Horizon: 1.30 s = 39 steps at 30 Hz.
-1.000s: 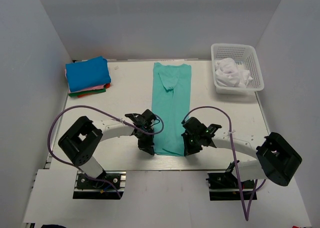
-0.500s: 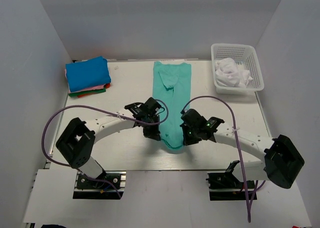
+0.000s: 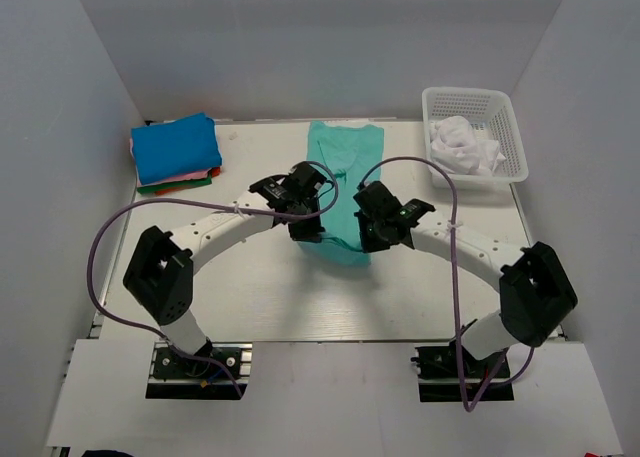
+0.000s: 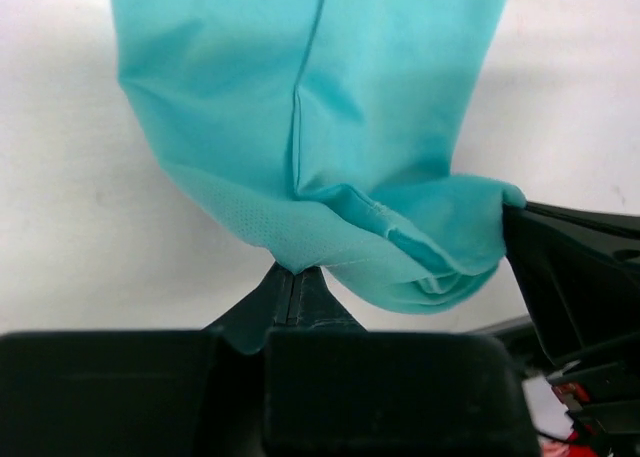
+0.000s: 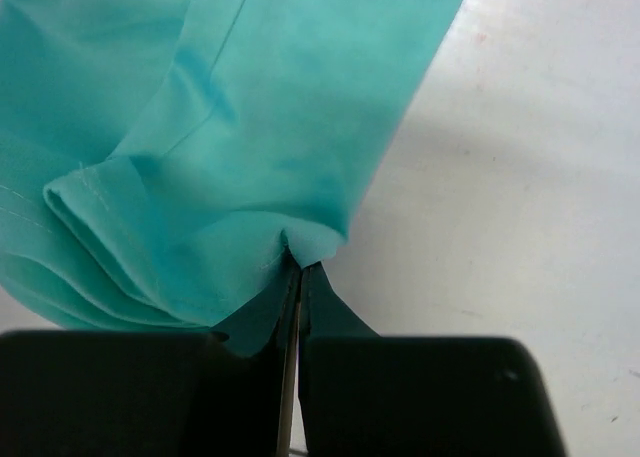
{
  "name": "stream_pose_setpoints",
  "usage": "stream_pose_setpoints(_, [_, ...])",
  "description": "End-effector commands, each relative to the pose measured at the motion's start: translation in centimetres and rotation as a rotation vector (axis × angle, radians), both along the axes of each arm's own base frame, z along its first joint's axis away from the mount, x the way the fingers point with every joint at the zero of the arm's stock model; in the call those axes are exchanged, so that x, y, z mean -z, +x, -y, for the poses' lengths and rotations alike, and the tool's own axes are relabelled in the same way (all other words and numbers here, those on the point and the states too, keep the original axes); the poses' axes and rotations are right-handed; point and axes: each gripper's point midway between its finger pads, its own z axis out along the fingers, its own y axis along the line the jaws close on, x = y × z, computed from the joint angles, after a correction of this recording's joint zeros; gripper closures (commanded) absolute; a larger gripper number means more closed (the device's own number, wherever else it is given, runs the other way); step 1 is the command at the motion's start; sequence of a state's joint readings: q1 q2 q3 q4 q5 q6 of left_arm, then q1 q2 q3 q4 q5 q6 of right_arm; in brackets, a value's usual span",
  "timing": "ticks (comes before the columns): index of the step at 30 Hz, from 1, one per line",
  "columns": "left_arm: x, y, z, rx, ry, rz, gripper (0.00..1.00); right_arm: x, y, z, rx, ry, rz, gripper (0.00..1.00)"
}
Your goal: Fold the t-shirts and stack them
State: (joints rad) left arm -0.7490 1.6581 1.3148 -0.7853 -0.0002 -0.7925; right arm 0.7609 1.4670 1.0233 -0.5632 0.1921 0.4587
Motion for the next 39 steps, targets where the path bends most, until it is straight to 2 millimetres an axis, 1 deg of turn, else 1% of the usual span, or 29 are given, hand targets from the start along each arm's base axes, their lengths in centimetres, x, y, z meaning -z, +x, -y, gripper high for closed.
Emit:
stream_pose_setpoints(1, [-1.2,2.6,-1.5,-0.068,0.024,0.059,1.0,-1.8,2.9,-0.7,-0.006,0.006,0.067,1.0])
stream_pose_setpoints(4, [-1.8,4.3,-1.6,-0.069,0.008,0.1,1.0,-2.4,4.7,-0.7,0.003,-0.009,0.08,1.0])
stream_pose_setpoints(5, [-2.3,5.2,-1.6,-0.075,0.003,0.115,1.0,-1.8,5.1,-0.3,0.01,-0.032,0.069,1.0])
stream_pose_setpoints(8, [-3.6,7.3,-1.1,-0.059,-0.026,0.158,1.0,-4.1,7.7,-0.7,0.025,-0.013,0.134,1.0])
stream_pose_setpoints(9, [-3.8,7.6,-0.7,-0.046,-0.033,0.163,1.0,-3.6,8.1,-0.8,0.024,-0.024,0.123,1.0])
stream_pose_setpoints(10, [-3.2,8.5,-0.9,-0.049,-0.019,0.158,1.0,-4.8,9.3,-0.8,0.039,-0.008,0.15,1.0])
stream_pose_setpoints(11, [-4.0,9.3,-0.6,-0.053,-0.036,0.166,1.0,-4.6,9.6,-0.9,0.035,-0.011,0.145,1.0])
stream_pose_setpoints(12, [-3.9,9.9,-1.1,-0.058,-0.021,0.159,1.0,-4.4,10.0,-0.9,0.038,-0.017,0.139,1.0])
stream_pose_setpoints(14, [-4.0,11.5,-1.5,-0.075,-0.017,0.167,1.0,-5.1,11.3,-0.9,0.05,-0.011,0.157,1.0])
stream_pose_setpoints(16, [-4.1,12.6,-1.8,-0.08,-0.013,0.176,1.0,-4.7,12.4,-0.6,0.063,-0.026,0.156,1.0])
stream_pose_setpoints(17, [-4.7,13.2,-1.7,-0.085,-0.029,0.187,1.0,-5.2,13.1,-0.7,0.074,-0.019,0.166,1.0])
stream_pose_setpoints(18, [-4.3,14.0,-2.1,-0.088,-0.028,0.179,1.0,-4.8,13.7,-0.5,0.081,-0.03,0.152,1.0])
stream_pose_setpoints(19, [-4.9,14.8,-1.7,-0.081,-0.039,0.206,1.0,-4.6,14.0,-0.3,0.088,-0.037,0.141,1.0])
stream_pose_setpoints(21, [-5.0,16.0,-1.8,-0.066,-0.056,0.208,1.0,-5.2,14.8,-0.1,0.09,-0.04,0.152,1.0])
stream_pose_setpoints(22, [-5.1,16.8,-1.2,-0.061,-0.067,0.212,1.0,-4.2,15.1,0.1,0.093,-0.058,0.132,1.0])
stream_pose_setpoints(23, [-4.7,16.9,-1.1,-0.052,-0.056,0.204,1.0,-5.0,15.8,0.2,0.104,-0.046,0.141,1.0])
stream_pose_setpoints(24, [-4.7,17.6,-1.3,-0.061,-0.057,0.208,1.0,-4.1,16.0,0.1,0.097,-0.058,0.124,1.0])
stream_pose_setpoints(25, [-5.0,18.0,-0.9,-0.056,-0.07,0.215,1.0,-4.1,16.2,0.2,0.097,-0.063,0.126,1.0])
stream_pose_setpoints(26, [-3.9,18.1,-0.8,-0.056,-0.059,0.195,1.0,-4.2,17.0,0.1,0.105,-0.057,0.133,1.0])
stream_pose_setpoints(27, [-3.8,18.6,-0.9,-0.059,-0.068,0.191,1.0,-4.4,17.3,0.2,0.11,-0.054,0.135,1.0])
stream_pose_setpoints(29, [-3.9,19.2,-0.2,-0.048,-0.093,0.202,1.0,-3.5,17.8,0.3,0.118,-0.063,0.113,1.0])
stream_pose_setpoints(30, [-3.1,19.8,-0.6,-0.059,-0.086,0.19,1.0,-3.8,18.2,0.3,0.125,-0.061,0.122,1.0])
stream_pose_setpoints(31, [-3.3,20.0,-0.3,-0.054,-0.096,0.193,1.0,-4.0,18.6,0.4,0.136,-0.054,0.123,1.0])
stream_pose_setpoints(32, [-2.9,20.5,-0.6,-0.063,-0.095,0.194,1.0,-3.2,18.8,0.4,0.137,-0.061,0.11,1.0])
stream_pose_setpoints(33, [-3.6,20.9,-0.4,-0.063,-0.107,0.215,1.0,-3.5,19.3,0.4,0.141,-0.055,0.118,1.0])
stream_pose_setpoints(35, [-2.6,21.8,-0.4,-0.068,-0.115,0.216,1.0,-2.7,20.0,0.8,0.158,-0.065,0.112,1.0])
stream_pose_setpoints(36, [-3.0,22.0,-0.4,-0.068,-0.119,0.225,1.0,-3.3,20.8,0.9,0.167,-0.058,0.133,1.0])
stream_pose_setpoints(38, [-3.1,22.7,-0.4,-0.073,-0.135,0.239,1.0,-2.8,21.2,1.1,0.173,-0.066,0.128,1.0])
stream_pose_setpoints(39, [-3.2,22.9,-0.4,-0.073,-0.139,0.247,1.0,-3.2,21.7,1.2,0.18,-0.057,0.138,1.0])
